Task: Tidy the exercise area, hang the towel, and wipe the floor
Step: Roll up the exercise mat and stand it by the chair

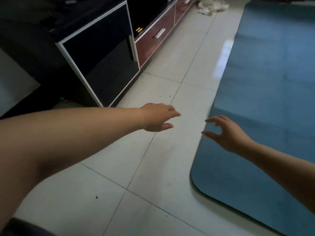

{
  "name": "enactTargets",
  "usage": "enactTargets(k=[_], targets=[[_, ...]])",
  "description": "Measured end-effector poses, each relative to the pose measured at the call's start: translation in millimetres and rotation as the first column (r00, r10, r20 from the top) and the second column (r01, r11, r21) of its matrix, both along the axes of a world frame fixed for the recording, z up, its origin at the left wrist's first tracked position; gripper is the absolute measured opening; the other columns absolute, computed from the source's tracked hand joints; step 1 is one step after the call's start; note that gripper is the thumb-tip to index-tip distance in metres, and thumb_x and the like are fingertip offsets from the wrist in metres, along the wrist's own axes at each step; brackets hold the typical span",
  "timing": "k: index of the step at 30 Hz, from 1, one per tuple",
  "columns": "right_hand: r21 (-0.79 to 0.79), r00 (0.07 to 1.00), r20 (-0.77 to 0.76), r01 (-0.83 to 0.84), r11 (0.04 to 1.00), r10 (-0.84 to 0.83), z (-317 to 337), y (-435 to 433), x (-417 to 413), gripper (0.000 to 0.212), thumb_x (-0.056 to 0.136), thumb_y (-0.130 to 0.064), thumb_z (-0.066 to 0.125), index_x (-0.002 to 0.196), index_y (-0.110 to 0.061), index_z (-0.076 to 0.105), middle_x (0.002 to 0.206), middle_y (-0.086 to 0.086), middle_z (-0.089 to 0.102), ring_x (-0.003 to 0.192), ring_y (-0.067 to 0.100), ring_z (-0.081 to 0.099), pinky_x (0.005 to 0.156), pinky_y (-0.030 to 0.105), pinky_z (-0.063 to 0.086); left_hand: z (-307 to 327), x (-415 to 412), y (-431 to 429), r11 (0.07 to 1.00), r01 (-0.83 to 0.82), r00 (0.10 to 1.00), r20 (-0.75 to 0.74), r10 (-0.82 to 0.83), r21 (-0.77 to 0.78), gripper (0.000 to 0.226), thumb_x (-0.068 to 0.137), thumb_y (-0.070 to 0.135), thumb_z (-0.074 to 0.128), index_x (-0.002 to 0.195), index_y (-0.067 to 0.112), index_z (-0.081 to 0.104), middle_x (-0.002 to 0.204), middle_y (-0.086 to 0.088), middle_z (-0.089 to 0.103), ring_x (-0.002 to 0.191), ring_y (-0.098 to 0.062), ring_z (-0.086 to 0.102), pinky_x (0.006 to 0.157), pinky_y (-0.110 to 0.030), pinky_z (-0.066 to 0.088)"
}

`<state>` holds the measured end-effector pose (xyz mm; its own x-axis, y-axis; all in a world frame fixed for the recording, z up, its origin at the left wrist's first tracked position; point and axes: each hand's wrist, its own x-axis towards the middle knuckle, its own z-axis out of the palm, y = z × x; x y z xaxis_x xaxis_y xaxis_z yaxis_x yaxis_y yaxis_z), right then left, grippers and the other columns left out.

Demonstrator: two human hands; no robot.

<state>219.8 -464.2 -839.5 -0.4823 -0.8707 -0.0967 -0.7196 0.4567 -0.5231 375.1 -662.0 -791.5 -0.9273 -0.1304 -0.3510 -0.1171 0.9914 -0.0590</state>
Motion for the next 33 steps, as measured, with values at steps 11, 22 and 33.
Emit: enactTargets(k=[11,22,33], targets=[[0.083,0.955,0.051,0.288,0.954,-0.293,-64,126,-74,0.050,0.083,-0.037,0.066,0.124,-0.012,0.054,0.130,0.009,0.050,0.119,0.025,0.048,0.098,0.031,0.036,-88,-119,141,0.959,-0.055,0.998,0.033,0.047,0.277,0.056,0.094,0.043,0.046,0.144,0.025,0.029,0.149,0.003,0.032,0.133,-0.021,0.036,0.105,-0.040,0.037],[0.386,0.932,0.003,0.334,0.860,-0.363,-87,200,-43,0.055,0.085,-0.042,0.062,0.129,-0.012,0.048,0.132,0.008,0.044,0.120,0.028,0.046,0.101,0.035,0.037,-179,-99,220,0.926,0.110,0.990,0.043,-0.134,0.362,0.059,0.093,0.043,0.047,0.145,0.024,0.027,0.155,0.000,0.020,0.141,-0.019,0.021,0.112,-0.036,0.029],[0.511,0.947,0.087,0.225,0.830,-0.310,-98,213,-5,0.058,0.083,-0.037,0.066,0.131,-0.012,0.046,0.137,0.006,0.038,0.120,0.027,0.044,0.101,0.034,0.038,-174,-99,190,0.926,0.126,0.984,0.073,-0.162,0.356,0.057,0.093,0.041,0.047,0.144,0.023,0.030,0.154,-0.001,0.021,0.140,-0.021,0.023,0.109,-0.040,0.033]])
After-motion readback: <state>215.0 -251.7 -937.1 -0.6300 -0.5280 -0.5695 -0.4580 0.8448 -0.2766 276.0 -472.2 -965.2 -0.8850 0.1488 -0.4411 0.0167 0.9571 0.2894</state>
